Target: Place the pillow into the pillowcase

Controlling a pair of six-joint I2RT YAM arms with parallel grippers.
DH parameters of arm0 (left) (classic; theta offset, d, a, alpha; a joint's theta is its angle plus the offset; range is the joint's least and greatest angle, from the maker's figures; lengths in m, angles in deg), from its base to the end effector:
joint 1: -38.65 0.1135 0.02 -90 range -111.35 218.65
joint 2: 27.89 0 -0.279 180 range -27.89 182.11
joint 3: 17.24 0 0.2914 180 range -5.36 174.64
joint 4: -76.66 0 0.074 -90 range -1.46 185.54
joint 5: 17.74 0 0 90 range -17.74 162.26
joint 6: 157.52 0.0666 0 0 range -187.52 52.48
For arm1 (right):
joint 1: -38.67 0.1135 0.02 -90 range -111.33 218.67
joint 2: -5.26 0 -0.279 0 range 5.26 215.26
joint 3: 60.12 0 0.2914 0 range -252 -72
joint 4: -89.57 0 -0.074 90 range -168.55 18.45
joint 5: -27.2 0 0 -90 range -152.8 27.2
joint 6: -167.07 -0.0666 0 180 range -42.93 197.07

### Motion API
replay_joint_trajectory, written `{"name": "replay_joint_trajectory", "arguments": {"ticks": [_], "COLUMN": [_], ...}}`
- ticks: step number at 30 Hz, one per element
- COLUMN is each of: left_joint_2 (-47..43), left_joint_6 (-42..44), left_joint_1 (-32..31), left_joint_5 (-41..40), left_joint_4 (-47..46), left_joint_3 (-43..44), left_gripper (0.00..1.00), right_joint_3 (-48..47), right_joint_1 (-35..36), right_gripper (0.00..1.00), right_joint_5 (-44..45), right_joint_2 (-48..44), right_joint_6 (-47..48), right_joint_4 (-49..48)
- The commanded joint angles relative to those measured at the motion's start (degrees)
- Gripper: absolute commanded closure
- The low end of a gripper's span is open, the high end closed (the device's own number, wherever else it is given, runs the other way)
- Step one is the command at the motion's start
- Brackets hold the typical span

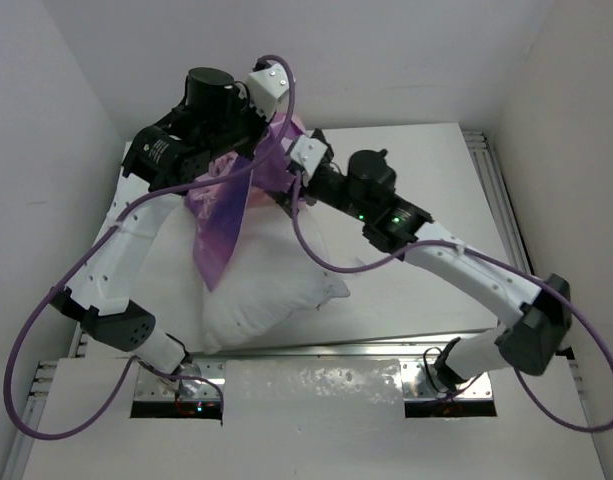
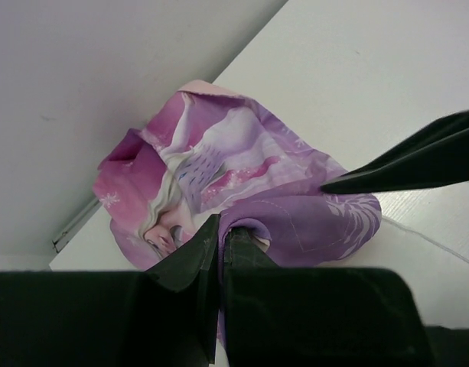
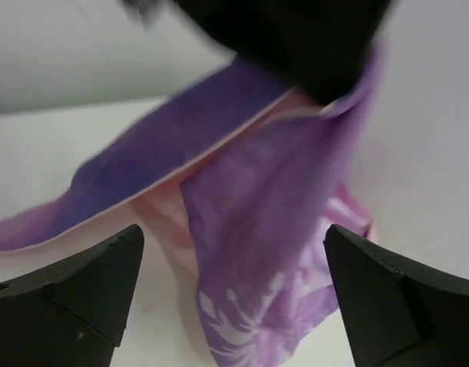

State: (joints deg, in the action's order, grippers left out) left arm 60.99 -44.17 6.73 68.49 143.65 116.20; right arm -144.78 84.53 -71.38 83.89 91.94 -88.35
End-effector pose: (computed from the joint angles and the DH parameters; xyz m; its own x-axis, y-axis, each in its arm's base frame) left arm 0.3011 -0.1824 0.5433 -0.1087 0.5336 -0.8387 0.5654 0.7271 0.3894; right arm 0.2675 0.2899 0.4273 0.2551 -0.1015 -0.9616 -0.7737 0.5750 -0.2660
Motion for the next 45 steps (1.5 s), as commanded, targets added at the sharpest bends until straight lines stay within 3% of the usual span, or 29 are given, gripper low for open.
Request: {"name": "replay_joint_trajectory", "arguments": {"ticks": [1,4,6,7,8,9,10,11,12,14,16,21,24,27,36,42,45], "left_joint_2": [-3.4,-4.2,-5.2,-5.5,-6.0,-6.2,-6.4,-6.8,-7.1,-8.4,-10.7,-14.6,-16.5,-19.2,-22.3,-23.8,-23.4], "left_joint_6": [-0.5,0.4,2.2,2.7,3.7,4.1,4.3,4.3,4.3,5.1,5.4,5.1,6.2,12.4,17.1,14.9,11.7], "left_joint_1": [-0.8,-0.8,-0.9,-0.8,-0.9,-0.8,-0.9,-0.8,-0.9,-0.9,-0.6,0.5,0.6,0.6,0.4,0.3,0.3], "left_joint_5": [2.9,5.6,8.7,10.0,12.4,13.2,13.6,12.4,11.4,8.4,7.2,6.3,8.5,15.0,17.0,15.3,13.6], "left_joint_4": [-8.2,-7.3,-6.0,-5.4,-4.2,-3.9,-3.4,-3.3,-3.3,-3.4,-3.9,-3.3,-1.1,4.4,5.8,1.4,-3.3], "left_joint_3": [0.1,-2.6,-5.6,-7.9,-9.0,-10.4,-13.3,-14.9,-18.6,-22.7,-29.2,-39.0,-40.7,-44.5,-59.6,-63.5,-65.0], "left_gripper": [1.0,1.0,1.0,1.0,1.0,1.0,1.0,0.84,0.68,0.3,0.23,0.21,0.21,0.22,0.22,0.2,0.27], "right_joint_3": [-0.6,-0.4,-0.6,-0.4,-0.1,1.3,2.4,3.6,6.8,9.7,13.4,20.2,19.8,19.0,20.6,20.8,21.1], "right_joint_1": [-0.2,-0.3,-1.0,-1.3,-1.7,-2.0,-2.5,-3.1,-5.1,-9.6,-13.7,-17.1,-17.7,-18.5,-19.0,-19.0,-19.0], "right_gripper": [0.01,0.01,0.02,0.08,0.33,0.49,0.72,0.92,1.0,1.0,1.0,1.0,1.0,1.0,1.0,1.0,1.0], "right_joint_5": [0.3,7.0,6.7,3.8,2.6,2.1,1.8,2.0,2.2,0.6,-0.2,-0.2,-1.3,-2.8,-3.9,-4.3,-4.7], "right_joint_2": [5.5,9.4,12.1,12.9,13.9,14.2,14.3,13.9,13.5,12.7,11.5,10.0,11.3,13.9,14.8,15.0,14.9], "right_joint_6": [0.2,-0.5,-1.9,-2.4,-3.7,-4.9,-6.2,-9.7,-12.1,-20.1,-26.6,-30.3,-31.4,-33.8,-36.4,-36.5,-36.6], "right_joint_4": [-0.7,-6.8,-7.9,-7.9,-8.5,-9.2,-9.9,-10.8,-13.5,-16.2,-17.4,-18.4,-17.4,-17.5,-19.7,-20.2,-20.3]}}
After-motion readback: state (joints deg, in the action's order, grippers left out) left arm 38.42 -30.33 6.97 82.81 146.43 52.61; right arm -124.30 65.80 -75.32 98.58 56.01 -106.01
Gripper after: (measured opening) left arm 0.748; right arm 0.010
